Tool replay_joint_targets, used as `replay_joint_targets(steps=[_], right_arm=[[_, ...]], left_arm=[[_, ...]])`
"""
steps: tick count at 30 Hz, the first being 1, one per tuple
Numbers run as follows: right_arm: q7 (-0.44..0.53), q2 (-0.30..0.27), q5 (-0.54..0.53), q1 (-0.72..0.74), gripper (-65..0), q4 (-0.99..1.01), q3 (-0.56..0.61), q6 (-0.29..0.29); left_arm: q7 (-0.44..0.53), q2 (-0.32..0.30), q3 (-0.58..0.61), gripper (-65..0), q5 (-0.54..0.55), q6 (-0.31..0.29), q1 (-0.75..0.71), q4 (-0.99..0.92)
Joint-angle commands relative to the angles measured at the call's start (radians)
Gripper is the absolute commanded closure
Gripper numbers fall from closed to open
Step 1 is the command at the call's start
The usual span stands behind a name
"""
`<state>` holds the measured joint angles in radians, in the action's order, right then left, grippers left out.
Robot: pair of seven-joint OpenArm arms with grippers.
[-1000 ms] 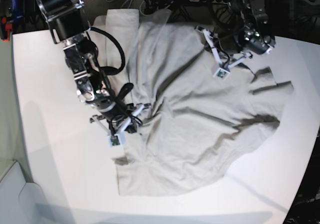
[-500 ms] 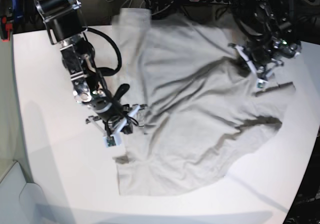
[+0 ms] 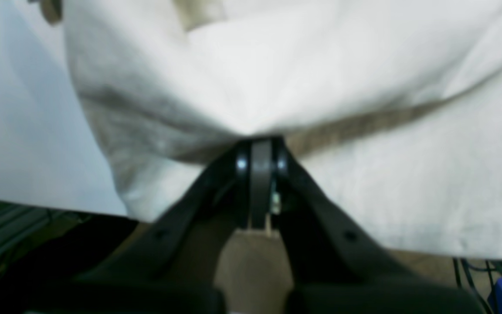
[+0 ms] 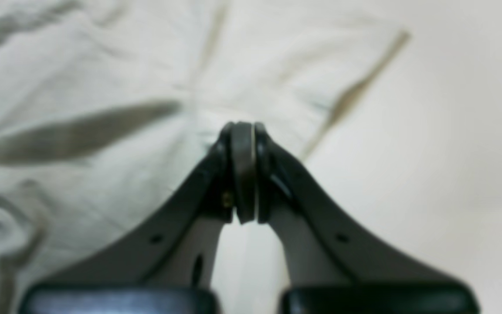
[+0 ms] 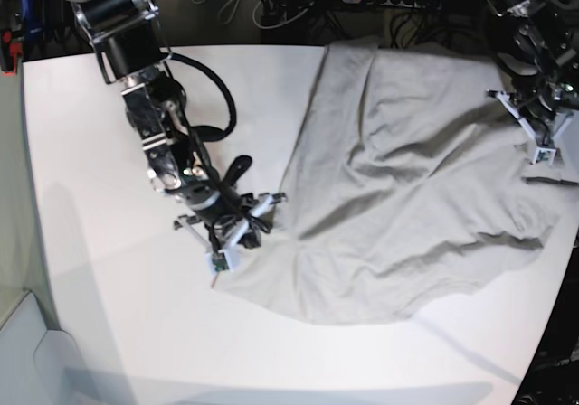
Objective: Layout the t-shirt on the table in an organized manner, then fold the t-shirt properly
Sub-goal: 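Pull the shirt apart with both grippers to spread it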
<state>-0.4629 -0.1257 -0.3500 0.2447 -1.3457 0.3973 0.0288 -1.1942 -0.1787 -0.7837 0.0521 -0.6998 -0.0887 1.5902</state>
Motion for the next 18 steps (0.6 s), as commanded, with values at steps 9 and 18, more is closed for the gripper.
replay_joint_targets(steps=[9, 18], right_arm=[[0.033, 0.136, 0.001, 0.230, -0.4, 0.314, 0.062, 0.007], [0.036, 0.211, 0.002, 0.373, -0.4, 0.636, 0.076, 0.001]], left_arm=[[-0.025, 0.011, -0.006, -0.1, 0.005, 0.002, 0.000, 0.040], [-0.082, 0.077, -0.006, -0.1, 0.005, 0.002, -0.050, 0.289]])
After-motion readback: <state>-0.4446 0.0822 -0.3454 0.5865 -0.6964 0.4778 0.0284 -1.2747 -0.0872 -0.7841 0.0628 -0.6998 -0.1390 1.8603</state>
